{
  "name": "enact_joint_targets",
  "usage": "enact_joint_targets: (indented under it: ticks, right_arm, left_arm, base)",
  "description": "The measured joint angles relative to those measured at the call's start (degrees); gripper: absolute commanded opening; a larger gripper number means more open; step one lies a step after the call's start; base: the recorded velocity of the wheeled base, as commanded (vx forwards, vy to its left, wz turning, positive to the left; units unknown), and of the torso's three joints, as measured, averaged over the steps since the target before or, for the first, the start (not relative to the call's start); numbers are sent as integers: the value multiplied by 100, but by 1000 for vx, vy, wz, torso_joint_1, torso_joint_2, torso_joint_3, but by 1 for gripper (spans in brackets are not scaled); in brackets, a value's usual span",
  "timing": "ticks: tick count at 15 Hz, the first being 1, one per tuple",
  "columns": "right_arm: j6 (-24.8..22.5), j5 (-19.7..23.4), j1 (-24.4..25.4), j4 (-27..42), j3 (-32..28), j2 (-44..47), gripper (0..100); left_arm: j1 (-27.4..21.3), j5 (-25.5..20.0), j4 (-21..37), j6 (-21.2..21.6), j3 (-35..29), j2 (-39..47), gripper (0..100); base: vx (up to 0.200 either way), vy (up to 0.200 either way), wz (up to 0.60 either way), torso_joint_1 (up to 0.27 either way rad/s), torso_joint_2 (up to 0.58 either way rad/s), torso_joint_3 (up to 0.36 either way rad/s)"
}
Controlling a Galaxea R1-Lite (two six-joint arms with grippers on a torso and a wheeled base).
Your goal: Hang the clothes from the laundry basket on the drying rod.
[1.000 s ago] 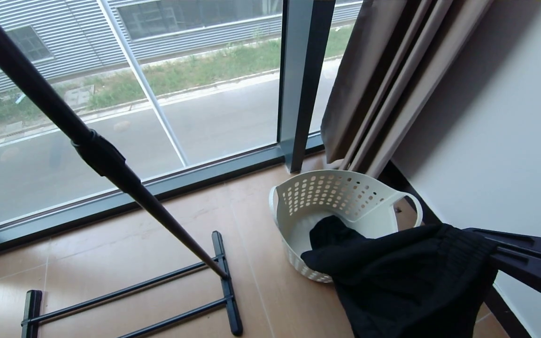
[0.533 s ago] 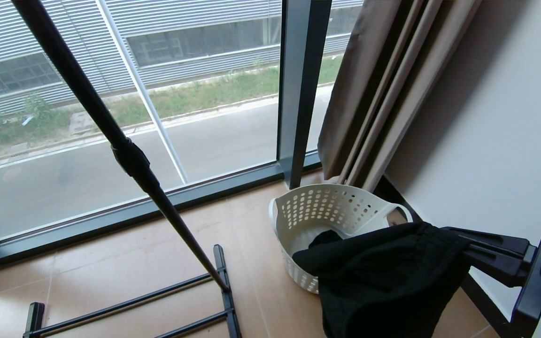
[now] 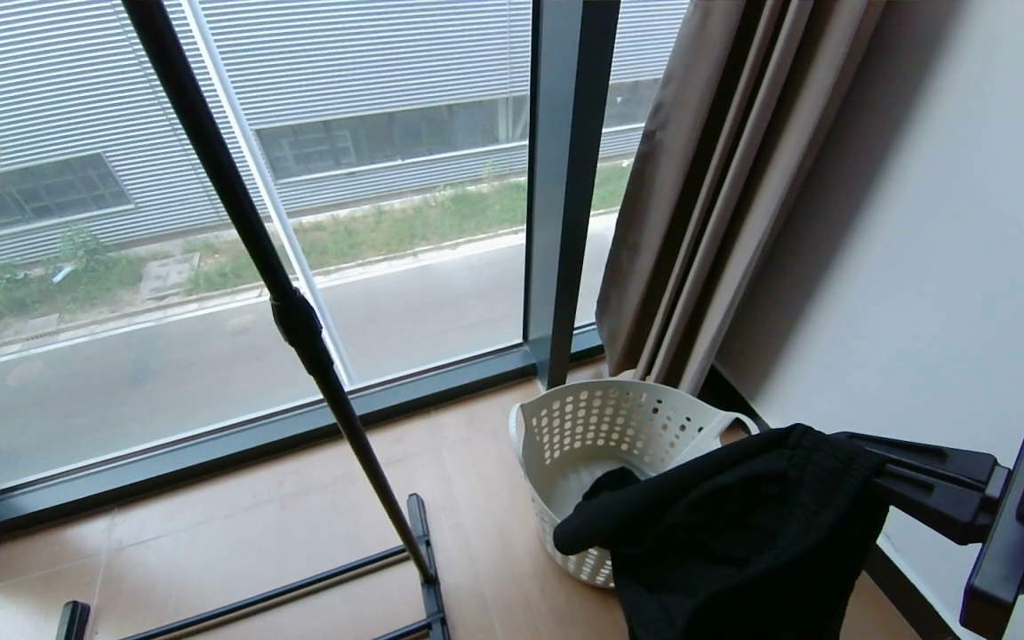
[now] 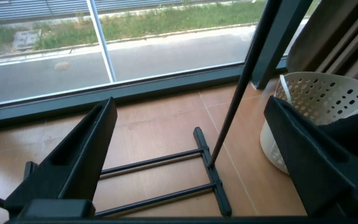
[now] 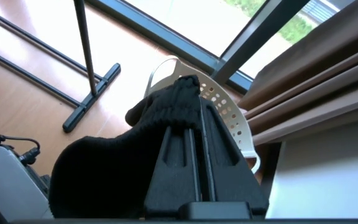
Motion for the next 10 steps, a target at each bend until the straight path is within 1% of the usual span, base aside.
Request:
enact_joint_targets:
  ticks: [6, 10]
  right_arm:
    - [0, -10, 5, 0, 12, -20, 0]
    - [-7, 0, 2, 2, 43, -77, 0]
  left_arm:
    - [-2, 5, -1, -6, 0, 0, 100]
    - [0, 0, 0, -6, 0, 0, 100]
  base:
    - [0, 0, 0, 93, -439, -145]
    - [0, 0, 0, 149, -497, -157]
